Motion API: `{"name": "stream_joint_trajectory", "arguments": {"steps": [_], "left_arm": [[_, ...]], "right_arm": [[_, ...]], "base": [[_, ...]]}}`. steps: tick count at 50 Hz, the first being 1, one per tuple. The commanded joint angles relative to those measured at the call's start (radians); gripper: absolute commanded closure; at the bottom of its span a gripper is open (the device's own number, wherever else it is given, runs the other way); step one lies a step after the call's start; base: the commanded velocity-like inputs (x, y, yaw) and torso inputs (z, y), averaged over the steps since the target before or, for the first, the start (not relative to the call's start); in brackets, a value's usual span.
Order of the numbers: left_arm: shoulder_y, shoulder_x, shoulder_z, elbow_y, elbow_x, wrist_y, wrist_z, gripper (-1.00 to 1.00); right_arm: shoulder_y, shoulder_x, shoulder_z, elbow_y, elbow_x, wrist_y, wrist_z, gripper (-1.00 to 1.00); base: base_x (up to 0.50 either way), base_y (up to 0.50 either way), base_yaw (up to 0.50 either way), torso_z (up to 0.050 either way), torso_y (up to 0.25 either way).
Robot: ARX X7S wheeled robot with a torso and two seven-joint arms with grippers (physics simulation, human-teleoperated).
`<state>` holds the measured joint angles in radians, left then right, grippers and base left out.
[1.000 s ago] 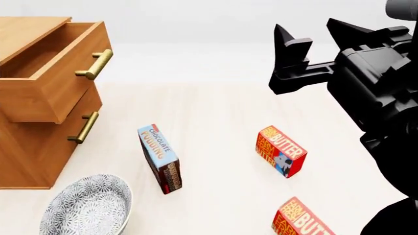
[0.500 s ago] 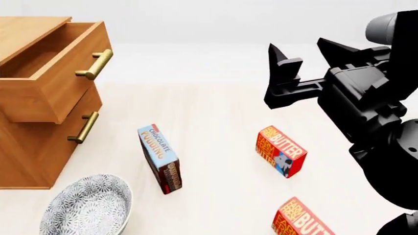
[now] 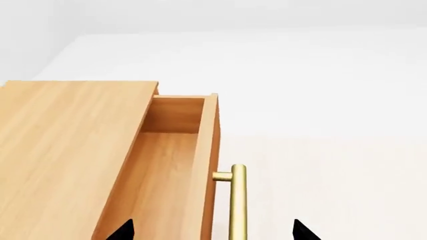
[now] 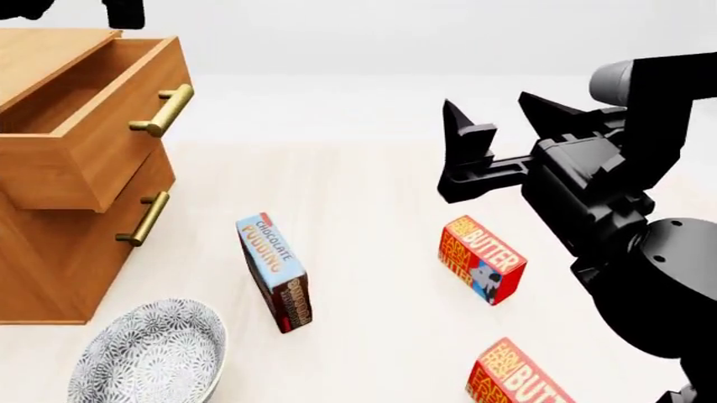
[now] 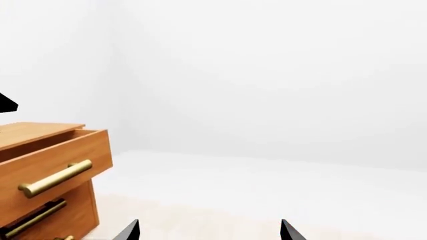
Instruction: Put the butter at the front in the top drawer of the cabinet and close it.
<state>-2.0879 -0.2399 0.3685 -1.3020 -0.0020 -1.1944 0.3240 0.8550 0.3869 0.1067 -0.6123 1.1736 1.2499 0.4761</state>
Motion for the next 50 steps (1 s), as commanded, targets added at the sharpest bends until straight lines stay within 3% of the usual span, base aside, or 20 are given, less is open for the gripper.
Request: {"name": "stream_joint_trajectory", "arguments": {"steps": [1, 17, 35, 50], "left_arm": [[0.072, 0.015, 0.024, -0.006, 0.023, -0.003, -0.040, -1.00], [0.172, 0.026, 0.177, -0.006, 0.041, -0.046, 0.059, -1.00], [0.276, 0.018, 0.230, -0.006, 0.011, -0.040, 0.136, -1.00], [0.256, 0.097, 0.248, 0.008, -0.037, 0.061, 0.414, -1.00]], "right_arm": [[-0.055, 0.008, -0.009, 0.003, -0.037, -0.053, -0.040, -1.00], [-0.105, 0.016, -0.007, 0.005, -0.059, -0.094, -0.055, -1.00], [-0.133, 0.025, 0.005, -0.013, -0.043, -0.101, -0.033, -1.00], [-0.129, 0.037, 0.012, -0.029, 0.008, -0.098, 0.007, -1.00]], "base": [[0.00, 0.00, 0.00, 0.000, 0.000], [0.00, 0.00, 0.00, 0.000, 0.000], [0.00, 0.00, 0.00, 0.000, 0.000], [0.00, 0.00, 0.00, 0.000, 0.000]]}}
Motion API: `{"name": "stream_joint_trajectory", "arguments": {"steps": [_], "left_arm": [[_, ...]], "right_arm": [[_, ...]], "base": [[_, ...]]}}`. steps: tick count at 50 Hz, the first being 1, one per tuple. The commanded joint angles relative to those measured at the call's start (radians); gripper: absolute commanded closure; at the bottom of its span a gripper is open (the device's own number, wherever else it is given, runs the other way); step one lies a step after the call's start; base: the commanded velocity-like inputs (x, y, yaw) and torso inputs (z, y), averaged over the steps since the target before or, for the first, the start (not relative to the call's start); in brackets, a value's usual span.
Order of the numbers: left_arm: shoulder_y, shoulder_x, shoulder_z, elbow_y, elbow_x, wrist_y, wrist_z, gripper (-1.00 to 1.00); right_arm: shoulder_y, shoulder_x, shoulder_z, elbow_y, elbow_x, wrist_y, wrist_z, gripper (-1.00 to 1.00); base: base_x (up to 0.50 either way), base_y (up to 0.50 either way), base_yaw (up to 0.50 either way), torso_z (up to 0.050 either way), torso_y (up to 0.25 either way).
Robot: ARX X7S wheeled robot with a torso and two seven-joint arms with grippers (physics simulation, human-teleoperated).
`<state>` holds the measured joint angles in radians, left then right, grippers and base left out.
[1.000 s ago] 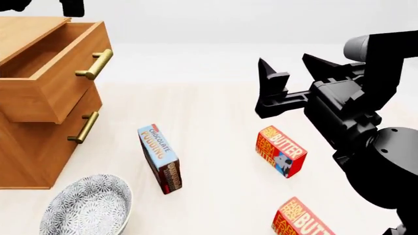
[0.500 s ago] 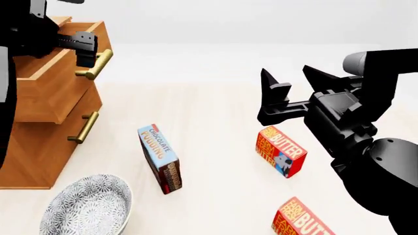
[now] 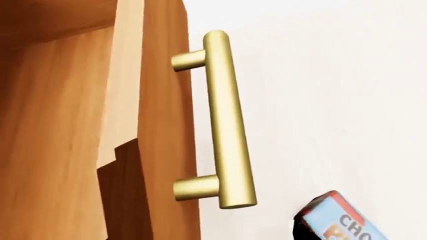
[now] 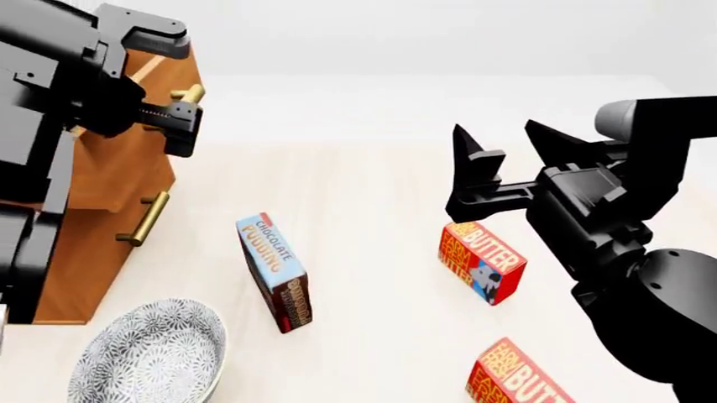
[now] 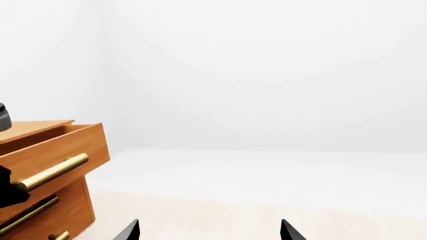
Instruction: Put the butter at the front in the top drawer of the cabinet and close it.
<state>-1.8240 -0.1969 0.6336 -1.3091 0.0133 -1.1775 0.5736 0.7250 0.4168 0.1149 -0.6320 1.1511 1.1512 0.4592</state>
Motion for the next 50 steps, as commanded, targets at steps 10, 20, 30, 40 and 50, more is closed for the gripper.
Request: {"name": "stream_joint_trajectory", "arguments": {"steps": [10, 20, 30, 40, 50], "left_arm": [[0.094, 0.020, -0.019, 0.472, -0.107, -0.191, 0.229, -1.00], [0.141, 0.038, -0.036, 0.664, -0.153, -0.250, 0.251, -1.00], [0.125, 0.067, -0.131, 0.796, -0.195, -0.306, 0.241, -1.00], [0.070, 0.119, -0.373, 1.033, -0.157, -0.342, 0.074, -1.00], [0.182, -0.127, -0.490, 1.560, -1.190, -0.386, -1.046, -1.00]], "right_arm": [[0.032, 0.016, -0.002, -0.012, 0.082, 0.014, 0.057, -1.00], [0.032, 0.026, -0.007, -0.015, 0.100, 0.004, 0.072, -1.00], [0.015, 0.029, -0.014, -0.013, 0.090, -0.019, 0.056, -1.00], [-0.001, 0.038, -0.003, -0.028, 0.105, -0.028, 0.066, -1.00], [-0.018, 0.037, -0.004, -0.038, 0.098, -0.045, 0.063, -1.00]], "base": [[0.00, 0.00, 0.00, 0.000, 0.000], [0.00, 0.00, 0.00, 0.000, 0.000], [0.00, 0.00, 0.00, 0.000, 0.004], [0.00, 0.00, -0.01, 0.000, 0.004], [0.00, 0.00, 0.00, 0.000, 0.002]]}}
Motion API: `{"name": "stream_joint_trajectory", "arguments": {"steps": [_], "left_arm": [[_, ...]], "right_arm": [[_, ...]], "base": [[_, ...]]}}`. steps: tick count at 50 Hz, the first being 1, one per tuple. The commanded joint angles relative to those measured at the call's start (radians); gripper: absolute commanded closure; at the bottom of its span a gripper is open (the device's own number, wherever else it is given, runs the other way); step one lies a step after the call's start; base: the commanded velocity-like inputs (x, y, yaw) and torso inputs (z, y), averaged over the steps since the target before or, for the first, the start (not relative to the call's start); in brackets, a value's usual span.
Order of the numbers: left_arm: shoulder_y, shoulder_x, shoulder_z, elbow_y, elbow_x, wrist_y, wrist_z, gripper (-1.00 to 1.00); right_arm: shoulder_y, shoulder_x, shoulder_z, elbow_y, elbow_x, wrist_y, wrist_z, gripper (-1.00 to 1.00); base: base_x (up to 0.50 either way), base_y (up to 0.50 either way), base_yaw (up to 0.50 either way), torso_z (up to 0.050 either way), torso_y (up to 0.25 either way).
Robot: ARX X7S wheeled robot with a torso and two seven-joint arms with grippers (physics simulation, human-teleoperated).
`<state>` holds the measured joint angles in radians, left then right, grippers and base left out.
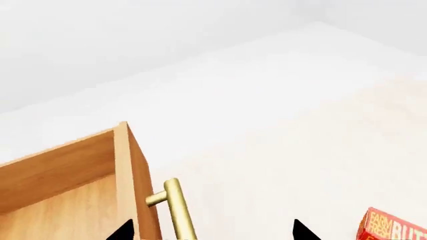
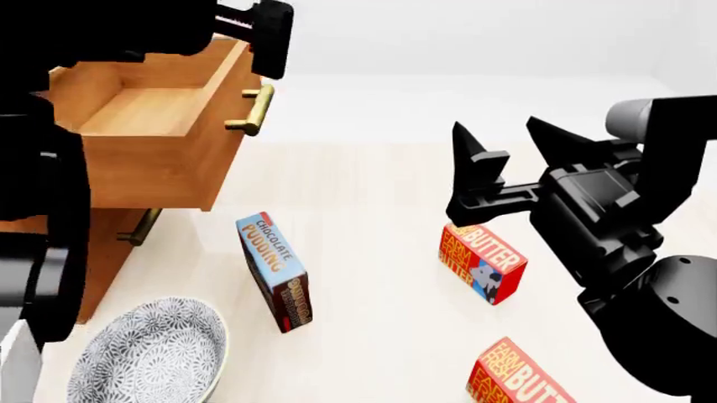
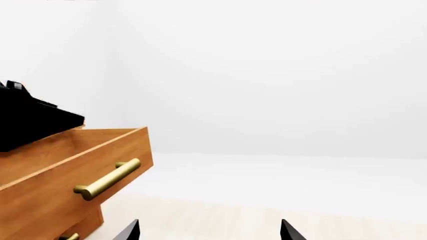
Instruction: Put the butter at the front in the top drawer of the cabinet and close it.
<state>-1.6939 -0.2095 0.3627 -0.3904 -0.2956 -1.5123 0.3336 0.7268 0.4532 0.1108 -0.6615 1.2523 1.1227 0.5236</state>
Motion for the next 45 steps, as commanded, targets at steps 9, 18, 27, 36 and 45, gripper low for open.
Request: {"name": "stream_joint_trajectory", "arguments": {"steps": [9, 18, 27, 36, 45], "left_arm": [[0.503, -0.340, -0.175, 1.182, -0.601, 0.332, -0.838, -1.00], [1.023, -0.447, -0.213, 1.324, -0.237, 0.813, -0.859, -1.00], [1.391, -0.455, -0.263, 1.309, -0.080, 1.088, -0.880, -1.00], [1.598, -0.450, -0.280, 1.266, 0.000, 1.275, -0.863, -1.00], [1.638, -0.483, -0.310, 1.303, 0.008, 1.273, -0.866, -1.00]], "right_arm": [[-0.031, 0.002, -0.001, -0.013, -0.011, -0.029, -0.003, -1.00], [-0.044, 0.006, 0.004, -0.027, -0.025, -0.051, -0.012, -1.00], [-0.058, 0.020, 0.021, -0.063, -0.014, -0.060, 0.002, -1.00], [-0.021, 0.086, 0.042, -0.098, 0.075, -0.001, 0.085, -1.00], [0.226, 0.284, -0.075, 0.042, 0.433, 0.198, 0.210, -1.00]], "base": [[0.00, 0.00, 0.00, 0.000, 0.000], [0.00, 0.00, 0.00, 0.000, 0.000], [0.00, 0.00, 0.00, 0.000, 0.000], [0.00, 0.00, 0.00, 0.000, 0.000], [0.00, 0.00, 0.00, 0.000, 0.000]]}}
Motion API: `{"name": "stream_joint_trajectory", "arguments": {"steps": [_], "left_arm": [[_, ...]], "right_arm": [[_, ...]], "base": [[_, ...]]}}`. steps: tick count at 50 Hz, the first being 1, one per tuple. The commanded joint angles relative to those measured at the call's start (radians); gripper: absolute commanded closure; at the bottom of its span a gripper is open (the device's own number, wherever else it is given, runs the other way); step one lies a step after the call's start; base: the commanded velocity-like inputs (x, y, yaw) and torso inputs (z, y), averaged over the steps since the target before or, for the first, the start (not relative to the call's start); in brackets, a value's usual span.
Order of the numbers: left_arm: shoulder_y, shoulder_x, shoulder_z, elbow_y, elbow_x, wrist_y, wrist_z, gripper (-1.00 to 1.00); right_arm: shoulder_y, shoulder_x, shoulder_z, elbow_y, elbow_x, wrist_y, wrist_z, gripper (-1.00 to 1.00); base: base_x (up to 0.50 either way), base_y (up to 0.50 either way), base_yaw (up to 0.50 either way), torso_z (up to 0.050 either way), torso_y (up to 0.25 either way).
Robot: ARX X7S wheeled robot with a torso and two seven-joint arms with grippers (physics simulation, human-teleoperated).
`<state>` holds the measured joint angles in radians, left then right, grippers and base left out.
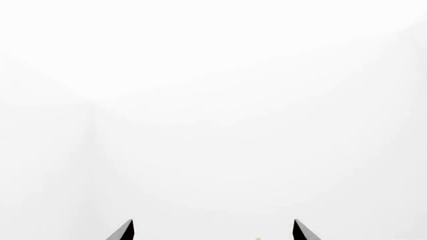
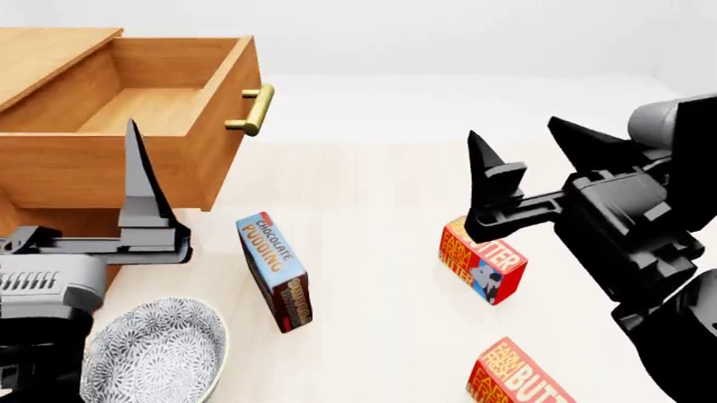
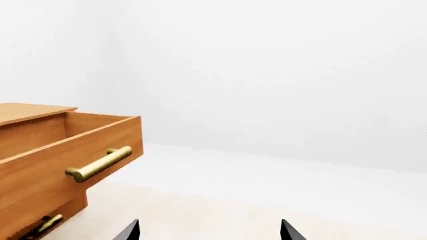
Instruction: Put the butter at the front in the top drawer of the cabinet and close it.
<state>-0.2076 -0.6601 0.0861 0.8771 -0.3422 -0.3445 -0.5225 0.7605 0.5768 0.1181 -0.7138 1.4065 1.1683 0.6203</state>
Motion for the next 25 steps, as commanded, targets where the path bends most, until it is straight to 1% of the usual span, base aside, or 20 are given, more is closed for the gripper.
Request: {"name": "stream_joint_trajectory", "arguments": {"steps": [1, 3, 5, 8, 13, 18, 25], "left_arm": [[0.154, -0.035, -0.038, 0.039, 0.053, 0.104, -0.011, -1.00], [0.160, -0.039, -0.048, 0.042, 0.048, 0.106, -0.012, -1.00], [0.162, -0.041, -0.054, 0.044, 0.040, 0.109, -0.011, -1.00], [0.158, -0.043, -0.056, 0.042, 0.031, 0.113, -0.005, -1.00], [0.153, -0.041, -0.062, 0.033, 0.016, 0.125, -0.001, -1.00], [0.144, -0.034, -0.057, 0.029, 0.012, 0.143, 0.005, -1.00], [0.120, -0.021, -0.038, 0.013, 0.006, 0.168, 0.019, -1.00]], "right_arm": [[0.229, 0.180, -0.106, 0.119, 0.308, 0.173, 0.121, -1.00], [0.311, 0.215, -0.152, 0.168, 0.333, 0.229, 0.080, -1.00], [0.378, 0.237, -0.185, 0.220, 0.298, 0.288, -0.020, -1.00], [0.450, 0.264, -0.248, 0.261, 0.137, 0.338, -0.266, -1.00], [0.525, 0.305, -0.414, 0.349, -0.094, 0.297, -0.593, -1.00], [0.577, 0.312, -0.571, 0.466, -0.260, 0.239, -0.767, -1.00], [0.621, 0.293, -0.749, 0.606, -0.412, 0.180, -0.922, -1.00]], "base": [[0.00, 0.00, 0.00, 0.000, 0.000], [0.00, 0.00, 0.00, 0.000, 0.000], [0.00, 0.00, 0.00, 0.000, 0.000], [0.00, 0.00, 0.00, 0.000, 0.000], [0.00, 0.00, 0.00, 0.000, 0.000], [0.00, 0.00, 0.00, 0.000, 0.000], [0.00, 0.00, 0.00, 0.000, 0.000]]}}
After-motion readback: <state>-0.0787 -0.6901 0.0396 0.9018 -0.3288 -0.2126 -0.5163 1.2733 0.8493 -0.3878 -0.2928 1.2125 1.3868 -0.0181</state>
